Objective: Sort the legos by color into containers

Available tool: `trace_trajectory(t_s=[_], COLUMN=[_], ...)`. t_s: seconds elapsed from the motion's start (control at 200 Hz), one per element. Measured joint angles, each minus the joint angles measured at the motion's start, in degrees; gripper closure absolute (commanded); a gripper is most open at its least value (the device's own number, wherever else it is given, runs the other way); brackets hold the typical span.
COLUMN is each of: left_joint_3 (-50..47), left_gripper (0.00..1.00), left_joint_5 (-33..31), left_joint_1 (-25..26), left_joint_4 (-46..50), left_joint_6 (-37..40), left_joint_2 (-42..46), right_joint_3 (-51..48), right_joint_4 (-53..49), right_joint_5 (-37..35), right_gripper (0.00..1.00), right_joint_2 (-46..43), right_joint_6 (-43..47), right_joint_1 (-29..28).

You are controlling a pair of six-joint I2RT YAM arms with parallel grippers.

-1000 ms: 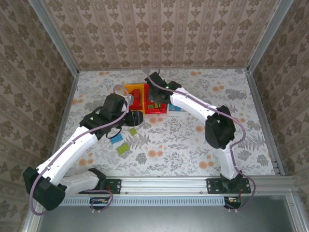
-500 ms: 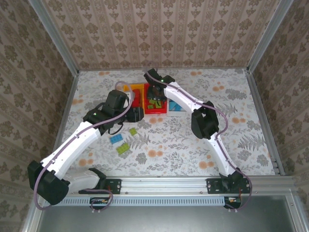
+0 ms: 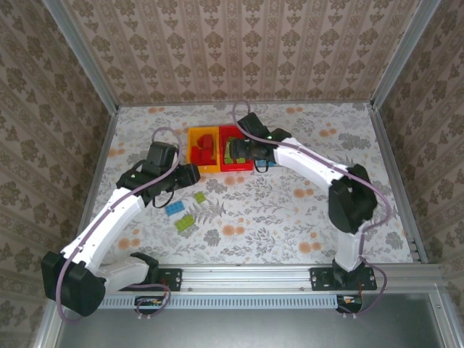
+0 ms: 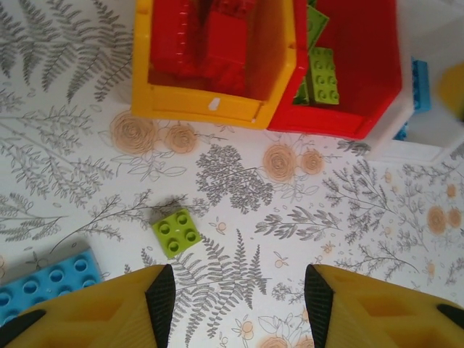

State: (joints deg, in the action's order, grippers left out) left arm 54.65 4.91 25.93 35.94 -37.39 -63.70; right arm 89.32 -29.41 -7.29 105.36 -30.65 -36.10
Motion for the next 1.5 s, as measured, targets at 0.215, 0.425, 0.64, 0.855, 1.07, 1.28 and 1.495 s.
trace_trajectory(t_s=[0.215, 0.425, 0.64, 0.855, 1.07, 1.28, 1.495], left_joint_3=[-0.8, -1.0, 1.2, 5.1, 5.9, 6.9, 13.3], left_gripper=[0.43, 0.36, 0.33, 0.36, 0.52, 0.76, 0.82], left_joint_5=[0.1, 1.1, 0.2, -0.6, -1.3, -1.6, -5.0], left_joint_1=[-2.0, -1.5, 2.4, 3.3, 3.2, 3.3, 6.0], left_joint_4=[1.4, 1.8, 3.6, 3.5, 3.5, 2.8, 7.3], left_joint_6=[-3.5, -9.2, -14.2, -16.5, -16.6, -16.3, -13.9], left_joint_2=[-3.0, -14.6, -24.6, -31.4, -35.8, -36.7, -35.3], right_joint_3=[-12.4, -27.7, -34.7, -34.8, -34.8, -34.8, -35.6], right_joint_4=[10.4, 20.6, 25.6, 27.6, 27.8, 27.8, 27.5], right_joint_5=[2.9, 8.6, 12.4, 13.6, 13.8, 13.8, 11.4], right_gripper=[0.31, 0.26, 0.21, 0.21, 0.21, 0.21, 0.22], right_joint_2=[-10.8, -16.8, -20.4, -21.8, -21.8, -21.8, -25.4], right_joint_6=[5.5, 13.4, 16.6, 17.3, 17.2, 17.0, 14.6], right_joint_1=[-2.8, -8.8, -9.9, -9.9, -9.9, -9.9, -6.9])
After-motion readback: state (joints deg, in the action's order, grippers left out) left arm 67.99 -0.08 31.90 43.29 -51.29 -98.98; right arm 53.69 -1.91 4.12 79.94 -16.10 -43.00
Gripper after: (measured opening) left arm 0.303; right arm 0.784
